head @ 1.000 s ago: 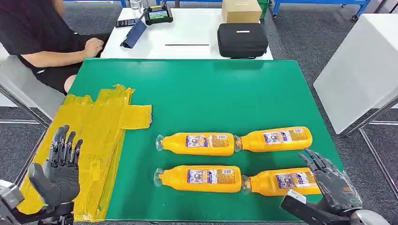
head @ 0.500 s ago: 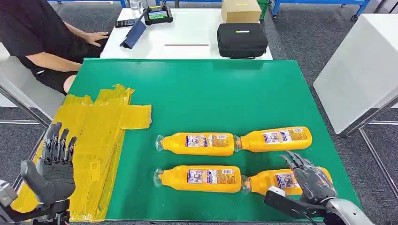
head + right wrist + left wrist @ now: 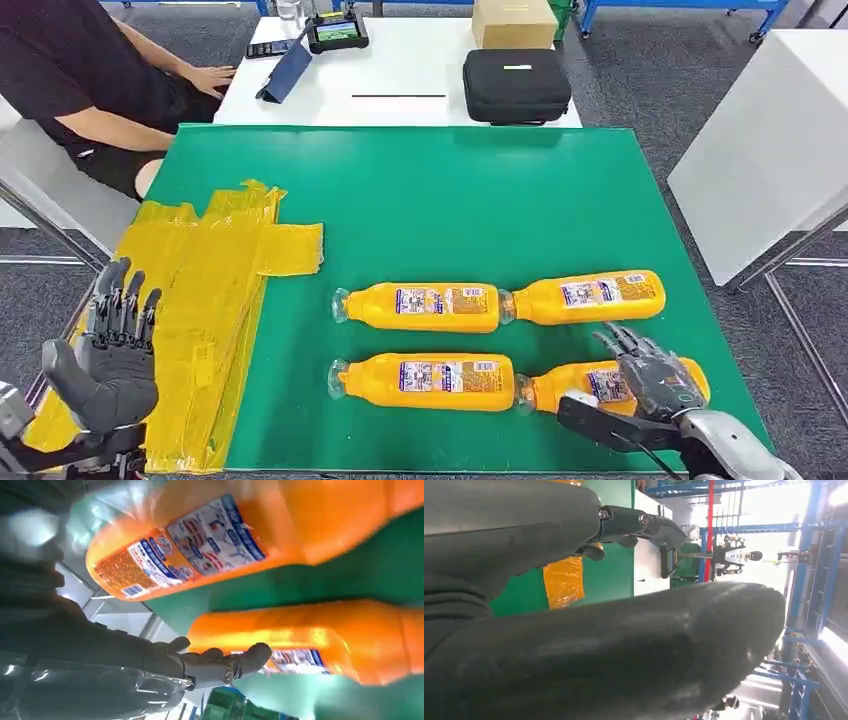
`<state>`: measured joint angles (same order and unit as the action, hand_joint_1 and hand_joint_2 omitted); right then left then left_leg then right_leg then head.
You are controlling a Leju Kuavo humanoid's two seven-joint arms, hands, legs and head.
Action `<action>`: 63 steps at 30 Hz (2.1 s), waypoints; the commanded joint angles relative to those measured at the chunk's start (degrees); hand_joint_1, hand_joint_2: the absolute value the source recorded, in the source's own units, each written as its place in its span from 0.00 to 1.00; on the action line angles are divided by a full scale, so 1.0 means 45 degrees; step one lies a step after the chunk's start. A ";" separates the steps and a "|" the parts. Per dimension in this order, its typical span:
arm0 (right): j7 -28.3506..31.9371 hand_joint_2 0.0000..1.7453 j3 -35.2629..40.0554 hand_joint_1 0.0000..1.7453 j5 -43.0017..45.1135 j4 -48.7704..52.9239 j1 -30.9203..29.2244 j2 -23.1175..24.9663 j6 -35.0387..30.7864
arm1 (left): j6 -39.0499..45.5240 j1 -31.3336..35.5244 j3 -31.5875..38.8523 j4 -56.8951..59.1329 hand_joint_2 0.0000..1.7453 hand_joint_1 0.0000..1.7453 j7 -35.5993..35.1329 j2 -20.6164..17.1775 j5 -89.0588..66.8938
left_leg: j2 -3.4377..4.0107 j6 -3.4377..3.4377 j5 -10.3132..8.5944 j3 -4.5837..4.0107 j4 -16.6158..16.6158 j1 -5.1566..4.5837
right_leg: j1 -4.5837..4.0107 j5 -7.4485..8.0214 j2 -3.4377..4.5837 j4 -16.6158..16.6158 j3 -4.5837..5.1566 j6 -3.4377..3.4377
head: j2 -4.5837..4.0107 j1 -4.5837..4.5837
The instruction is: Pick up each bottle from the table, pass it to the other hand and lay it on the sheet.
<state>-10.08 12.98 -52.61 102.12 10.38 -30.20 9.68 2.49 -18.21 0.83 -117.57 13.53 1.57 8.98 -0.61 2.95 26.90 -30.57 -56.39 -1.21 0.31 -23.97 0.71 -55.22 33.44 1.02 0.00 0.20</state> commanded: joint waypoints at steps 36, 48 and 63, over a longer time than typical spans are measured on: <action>-0.0683 1.00 0.0955 0.00 0.0043 -0.1942 0.0673 -0.1671 0.0223 | 0.0158 -0.0070 0.0775 0.0485 0.00 0.00 0.0087 -0.0110 0.0291 | 0.0020 -0.0050 0.0021 0.0056 0.0021 0.0023 | -0.0022 -0.0009 -0.0005 0.0035 -0.0073 -0.0003 | 0.0000 -0.0005; -0.1241 1.00 0.1049 0.00 -0.0420 -0.2259 0.0891 -0.2002 0.0055 | 0.0253 0.0017 0.0715 0.0541 0.00 0.00 0.0104 -0.0019 0.0299 | -0.0004 -0.0022 0.0006 0.0030 0.0015 0.0008 | -0.0008 -0.0005 -0.0017 0.0020 -0.0046 -0.0001 | 0.0000 0.0000; -0.2017 1.00 0.0783 1.00 0.0531 -0.1545 0.1835 -0.2220 0.0742 | 0.0196 0.0482 0.0685 0.1044 0.00 0.00 -0.0059 -0.0093 0.0391 | -0.0029 -0.0046 0.0010 0.0089 0.0017 0.0020 | -0.0023 -0.0013 -0.0056 0.0033 -0.0098 -0.0001 | 0.0000 -0.0005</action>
<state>-18.51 15.74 -50.95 95.97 16.65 -41.03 11.72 3.54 -17.95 3.10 -116.78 13.64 1.55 10.38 -0.59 2.97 26.94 -30.29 -56.39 -1.21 0.29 -23.99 0.71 -55.20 33.21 1.03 0.00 0.17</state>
